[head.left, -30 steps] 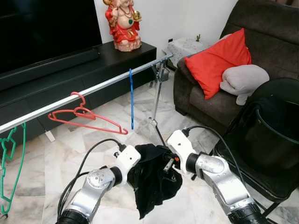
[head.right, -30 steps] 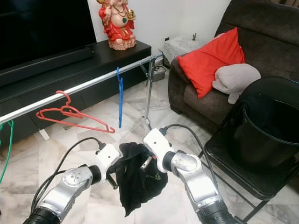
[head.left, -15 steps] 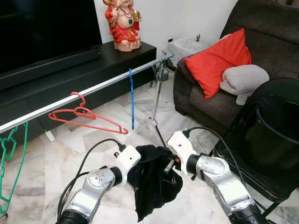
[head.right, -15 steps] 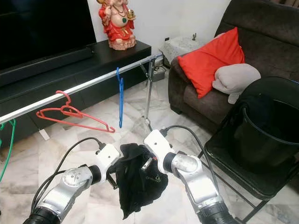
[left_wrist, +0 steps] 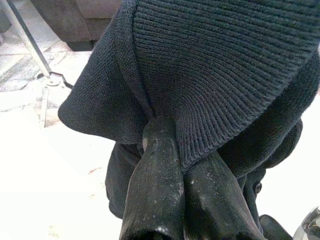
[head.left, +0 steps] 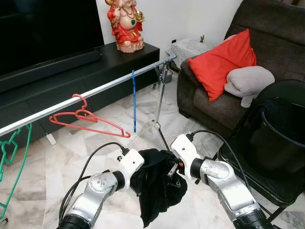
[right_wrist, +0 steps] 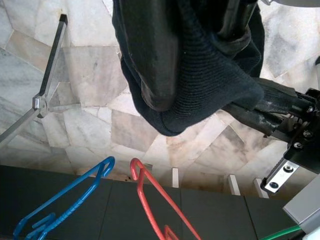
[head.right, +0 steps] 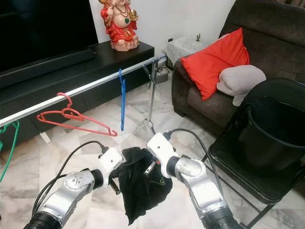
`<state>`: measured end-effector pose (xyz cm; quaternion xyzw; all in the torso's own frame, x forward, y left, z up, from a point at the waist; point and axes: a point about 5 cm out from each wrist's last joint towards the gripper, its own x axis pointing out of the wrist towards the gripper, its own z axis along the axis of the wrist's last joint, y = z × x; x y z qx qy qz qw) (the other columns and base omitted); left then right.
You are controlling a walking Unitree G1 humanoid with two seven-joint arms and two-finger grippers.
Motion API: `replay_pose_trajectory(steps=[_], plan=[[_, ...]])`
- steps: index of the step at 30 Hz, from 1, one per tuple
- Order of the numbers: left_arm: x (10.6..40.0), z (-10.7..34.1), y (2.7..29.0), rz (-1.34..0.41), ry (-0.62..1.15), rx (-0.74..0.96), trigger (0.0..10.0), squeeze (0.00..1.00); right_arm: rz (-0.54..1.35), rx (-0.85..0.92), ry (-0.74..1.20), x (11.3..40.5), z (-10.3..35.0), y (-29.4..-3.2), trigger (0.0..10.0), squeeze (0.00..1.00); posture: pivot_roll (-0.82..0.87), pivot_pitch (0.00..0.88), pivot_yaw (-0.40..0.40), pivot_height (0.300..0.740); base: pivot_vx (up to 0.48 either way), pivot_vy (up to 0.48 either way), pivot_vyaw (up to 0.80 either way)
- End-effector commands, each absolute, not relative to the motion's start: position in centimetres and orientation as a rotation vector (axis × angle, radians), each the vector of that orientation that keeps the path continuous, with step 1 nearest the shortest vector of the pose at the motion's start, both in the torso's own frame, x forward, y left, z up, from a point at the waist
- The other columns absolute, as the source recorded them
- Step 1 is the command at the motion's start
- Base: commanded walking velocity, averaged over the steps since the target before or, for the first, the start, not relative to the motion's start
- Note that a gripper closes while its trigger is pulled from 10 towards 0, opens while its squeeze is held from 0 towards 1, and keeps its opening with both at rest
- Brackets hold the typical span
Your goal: Hang hanger
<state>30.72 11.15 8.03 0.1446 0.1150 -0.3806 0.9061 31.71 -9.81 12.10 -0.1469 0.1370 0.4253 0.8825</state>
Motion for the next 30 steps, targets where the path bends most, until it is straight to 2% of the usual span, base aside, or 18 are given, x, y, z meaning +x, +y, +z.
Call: replay_pose_trajectory(steps=[1,6,7,8,16,17,19,20,27,28,29,30], plan=[[30.6,7.9,11.3,-0.79,0.251,0.295,0.0,0.0,0.89,-0.319,0.256,31.7,12.7,-9.5,10.0,0.0,0.04,0.081,0.038,0.74,0.0,0.0,0.0],[30.6,7.9,11.2,-0.791,0.251,0.294,0.0,0.0,0.875,-0.325,0.265,31.8,12.5,-9.7,10.0,0.0,0.04,0.076,0.04,0.74,0.0,0.0,0.0],[30.6,7.8,11.2,-0.792,0.251,0.294,0.0,0.0,0.873,-0.325,0.265,31.8,12.5,-9.7,10.0,1.0,0.04,0.076,0.04,0.74,0.0,0.0,0.0],[30.6,7.9,11.2,-0.792,0.251,0.294,0.0,0.0,0.874,-0.325,0.266,31.7,12.5,-9.7,10.0,1.0,0.04,0.079,0.038,0.74,0.0,0.0,0.0],[30.6,7.7,11.4,-0.773,0.257,0.308,0.0,0.0,0.903,-0.404,0.316,31.3,11.8,-10.5,10.0,1.0,0.04,0.087,0.035,0.74,0.0,0.0,0.0],[30.7,7.7,11.5,-0.767,0.258,0.323,0.0,0.0,0.898,-0.499,0.359,31.1,11.2,-11.3,10.0,1.0,0.04,0.087,0.035,0.74,0.0,0.0,0.0],[30.7,7.7,11.6,-0.767,0.259,0.326,0.0,0.0,0.89,-0.536,0.377,31.0,11.0,-11.6,10.0,1.0,0.04,0.087,0.035,0.74,0.0,0.0,0.0],[30.7,7.7,11.6,-0.766,0.261,0.328,0.0,0.0,0.832,-0.6,0.422,31.3,10.3,-12.8,10.0,1.0,0.04,0.09,0.035,0.74,0.0,0.0,0.0],[30.7,7.6,11.6,-0.77,0.269,0.342,0.0,0.0,0.76,-0.593,0.439,31.6,9.9,-13.7,10.0,1.0,0.04,0.092,0.036,0.74,0.0,0.0,0.0],[30.8,7.7,11.7,-0.769,0.272,0.353,0.0,0.0,0.754,-0.569,0.437,31.6,9.8,-13.6,10.0,0.21,0.04,0.092,0.036,0.74,0.0,0.0,0.0],[30.8,7.7,11.6,-0.77,0.272,0.355,0.0,0.0,0.776,-0.523,0.429,31.4,9.7,-13.2,10.0,0.0,0.04,0.092,0.036,0.74,0.0,0.0,0.0],[30.8,7.8,11.5,-0.775,0.274,0.358,0.0,0.0,0.796,-0.489,0.408,31.3,9.9,-12.9,10.0,0.0,0.04,0.093,0.038,0.74,0.0,0.0,0.0]])
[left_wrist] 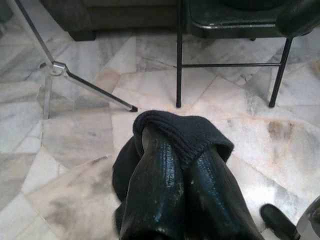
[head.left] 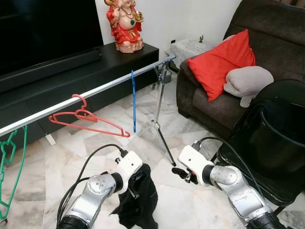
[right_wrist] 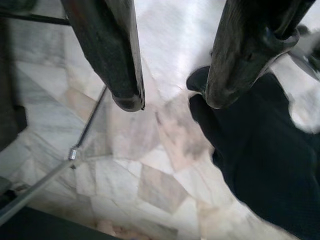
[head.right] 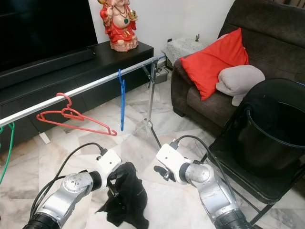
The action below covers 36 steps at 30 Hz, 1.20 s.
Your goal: Hang hanger
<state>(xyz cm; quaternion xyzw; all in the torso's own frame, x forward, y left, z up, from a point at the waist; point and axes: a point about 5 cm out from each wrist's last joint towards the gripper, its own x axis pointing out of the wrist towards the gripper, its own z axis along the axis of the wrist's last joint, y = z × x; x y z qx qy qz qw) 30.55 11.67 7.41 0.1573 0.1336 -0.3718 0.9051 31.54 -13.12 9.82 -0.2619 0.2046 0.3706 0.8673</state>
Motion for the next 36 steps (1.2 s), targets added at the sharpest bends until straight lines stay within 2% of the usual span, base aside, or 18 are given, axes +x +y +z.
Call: replay_pose_trajectory(steps=[1,4,13,19,23,27,29,36], plan=[[30.8,7.8,11.5,-0.775,0.274,0.358,0.0,0.0,0.796,-0.489,0.408,31.3,9.9,-12.9,10.0,0.0,0.04,0.093,0.038,0.74,0.0,0.0,0.0],[31.3,8.5,10.8,-0.781,0.281,0.36,0.0,0.0,0.848,-0.367,0.354,31.0,10.9,-12.2,10.0,0.0,0.04,0.098,0.037,0.74,0.0,0.0,0.0],[33.2,10.6,8.4,-0.747,0.297,0.275,0.0,0.0,0.88,-0.337,0.337,30.5,11.2,-12.1,10.0,0.0,0.03,0.098,0.043,0.74,0.0,0.0,0.0],[34.3,13.1,6.6,-0.692,0.284,0.113,0.0,0.0,0.932,-0.333,0.356,29.3,10.6,-11.8,10.0,0.0,0.03,0.1,0.045,0.74,0.0,0.0,0.0],[34.3,13.8,5.9,-0.71,0.283,0.057,0.0,0.0,0.856,-0.354,0.366,29.8,10.2,-12.3,10.0,0.0,0.03,0.1,0.049,0.74,0.0,0.0,0.0],[34.2,13.9,5.8,-0.713,0.288,0.036,0.0,0.0,0.657,-0.334,0.352,30.9,10.1,-13.3,10.0,0.0,0.03,0.1,0.049,0.74,0.0,0.0,0.0],[34.3,13.9,5.9,-0.707,0.29,0.031,0.0,0.0,0.64,-0.314,0.347,30.9,10.1,-13.3,10.0,0.0,0.03,0.1,0.049,0.74,0.0,0.0,0.0],[34.4,14.8,5.4,-0.722,0.294,-0.05,0.0,0.0,0.475,-0.192,0.199,31.1,10.4,-12.8,10.0,0.0,0.03,0.095,0.054,0.74,0.0,0.0,0.0]])
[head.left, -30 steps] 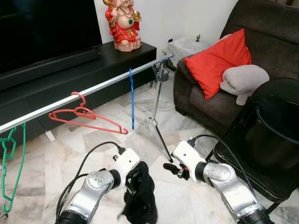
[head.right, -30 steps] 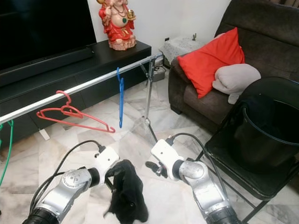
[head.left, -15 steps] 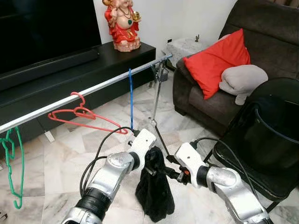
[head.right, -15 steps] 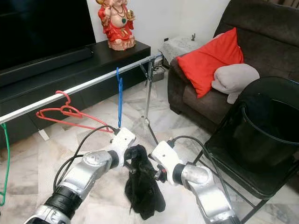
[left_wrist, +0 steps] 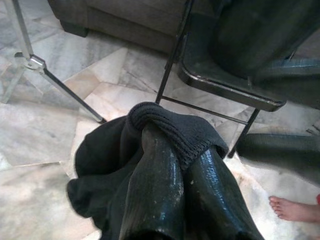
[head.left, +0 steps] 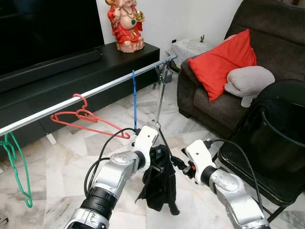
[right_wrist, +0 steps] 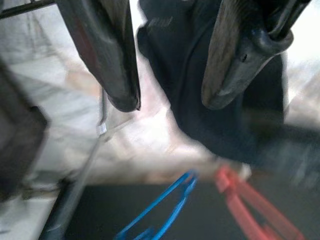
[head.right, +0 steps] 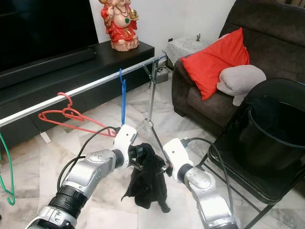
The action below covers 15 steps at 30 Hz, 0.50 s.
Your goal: Hang hanger
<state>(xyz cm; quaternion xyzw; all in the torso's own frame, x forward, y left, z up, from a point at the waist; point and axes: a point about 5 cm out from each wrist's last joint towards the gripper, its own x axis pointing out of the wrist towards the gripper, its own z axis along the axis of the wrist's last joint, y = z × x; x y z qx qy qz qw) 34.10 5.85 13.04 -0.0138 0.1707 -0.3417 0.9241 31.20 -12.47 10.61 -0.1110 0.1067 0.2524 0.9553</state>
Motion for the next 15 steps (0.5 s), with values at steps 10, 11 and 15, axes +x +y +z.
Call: replay_pose_trajectory(steps=[10,11,15], plan=[[34.4,15.4,3.8,-0.781,0.297,-0.07,0.0,0.0,0.694,0.017,0.321,28.1,8.2,-11.4,10.0,0.38,0.02,0.08,0.061,0.74,0.0,0.0,0.0],[34.4,15.4,3.8,-0.781,0.297,-0.07,0.0,0.0,0.694,0.017,0.321,28.1,8.2,-11.4,10.0,0.38,0.02,0.08,0.061,0.74,0.0,0.0,0.0],[34.3,15.8,2.6,-0.817,0.286,-0.076,0.0,0.0,0.629,0.014,0.276,28.3,8.3,-12.3,10.0,1.0,0.01,0.074,0.064,0.74,0.0,0.0,0.0]])
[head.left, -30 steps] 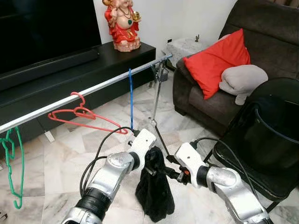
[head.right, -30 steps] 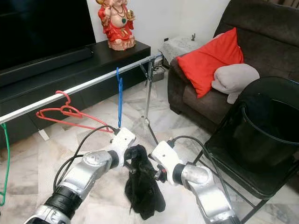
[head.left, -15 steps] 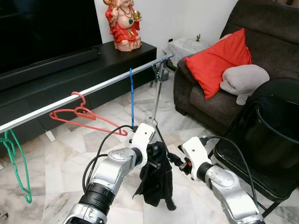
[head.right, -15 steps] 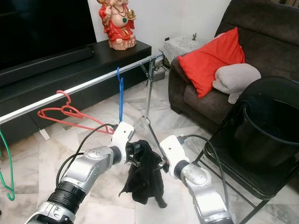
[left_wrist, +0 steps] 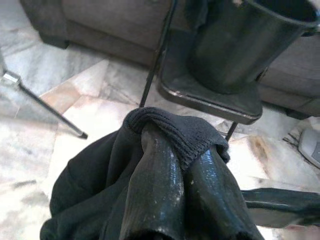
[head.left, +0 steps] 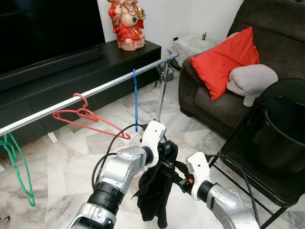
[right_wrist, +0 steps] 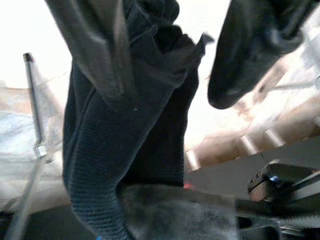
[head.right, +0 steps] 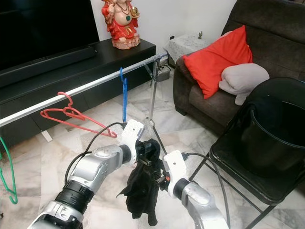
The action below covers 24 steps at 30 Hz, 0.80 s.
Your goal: Hang hanger
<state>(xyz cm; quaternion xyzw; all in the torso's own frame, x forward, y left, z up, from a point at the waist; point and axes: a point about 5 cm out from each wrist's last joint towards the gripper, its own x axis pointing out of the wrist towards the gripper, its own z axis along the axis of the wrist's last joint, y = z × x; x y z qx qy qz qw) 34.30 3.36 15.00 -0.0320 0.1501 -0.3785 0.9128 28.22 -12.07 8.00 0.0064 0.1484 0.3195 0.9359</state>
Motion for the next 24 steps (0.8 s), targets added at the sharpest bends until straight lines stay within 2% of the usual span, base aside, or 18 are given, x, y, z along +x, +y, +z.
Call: replay_pose_trajectory(steps=[1,2,3,4,5,15,20,24], plan=[[34.3,15.9,2.4,-0.827,0.282,-0.078,0.0,0.0,0.559,0.003,0.252,28.7,8.3,-12.7,10.0,1.0,0.01,0.074,0.066,0.74,0.0,0.0,0.0],[34.2,16.0,2.2,-0.833,0.28,-0.08,0.0,0.0,0.512,0.0,0.236,28.9,8.4,-12.9,10.0,1.0,0.01,0.073,0.068,0.74,0.0,0.0,0.0],[34.2,16.1,2.1,-0.836,0.278,-0.081,0.0,0.0,0.463,0.003,0.229,29.1,8.4,-13.2,10.0,0.21,0.01,0.075,0.069,0.74,0.0,0.0,0.0],[34.2,16.1,2.1,-0.837,0.278,-0.081,0.0,0.0,0.433,0.006,0.226,29.2,8.3,-13.4,10.0,0.21,0.01,0.076,0.07,0.74,0.0,0.0,0.0],[34.2,16.1,2.1,-0.839,0.277,-0.081,0.0,0.0,0.405,0.004,0.225,29.3,8.2,-13.5,10.0,0.0,0.01,0.077,0.07,0.74,0.0,0.0,0.0],[34.2,16.4,2.1,-0.843,0.269,-0.083,0.0,0.0,0.419,0.036,0.214,28.3,6.6,-12.6,10.0,0.0,0.02,0.088,0.071,0.74,0.0,0.0,0.0],[34.2,16.5,2.0,-0.846,0.266,-0.087,0.0,0.0,0.365,0.012,0.193,28.6,6.5,-13.1,10.0,0.0,0.02,0.089,0.07,0.74,0.0,0.0,0.0],[34.3,16.4,2.1,-0.844,0.266,-0.088,0.0,0.0,0.235,-0.03,0.153,29.1,6.6,-14.3,10.0,0.0,0.02,0.09,0.07,0.74,0.0,0.0,0.0]])
